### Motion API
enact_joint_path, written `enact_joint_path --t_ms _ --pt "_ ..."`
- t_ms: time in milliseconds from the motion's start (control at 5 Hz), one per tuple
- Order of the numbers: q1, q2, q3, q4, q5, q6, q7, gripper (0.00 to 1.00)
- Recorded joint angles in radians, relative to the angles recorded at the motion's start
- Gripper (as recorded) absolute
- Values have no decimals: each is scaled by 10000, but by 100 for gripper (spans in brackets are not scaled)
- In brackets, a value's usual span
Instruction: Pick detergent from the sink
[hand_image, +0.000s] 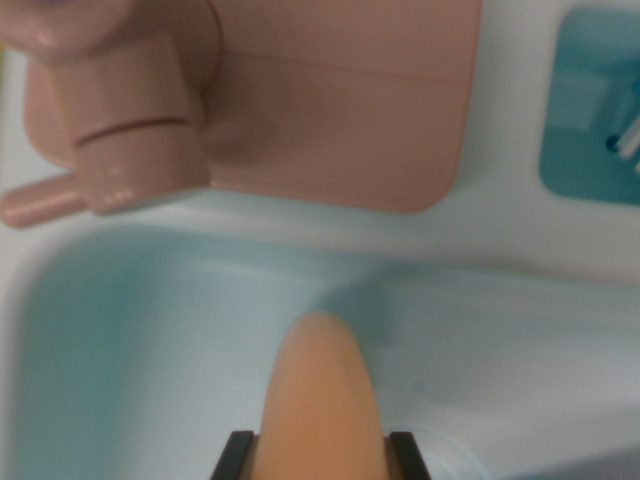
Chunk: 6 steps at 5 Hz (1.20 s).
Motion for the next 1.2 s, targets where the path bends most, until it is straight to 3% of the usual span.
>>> enact_joint_path --t_ms 200,400,600,800,1000,1200 --pt "1 -64 -2 167 -8 231 10 100" --pt "1 -64 -2 167 -8 231 10 100" --pt "2 -147 -4 380 -19 526 24 100" --pt "2 -147 -4 380 -19 526 24 100" --pt "3 -238 -6 617 -30 854 39 100" --pt "3 -238 -6 617 -30 854 39 100"
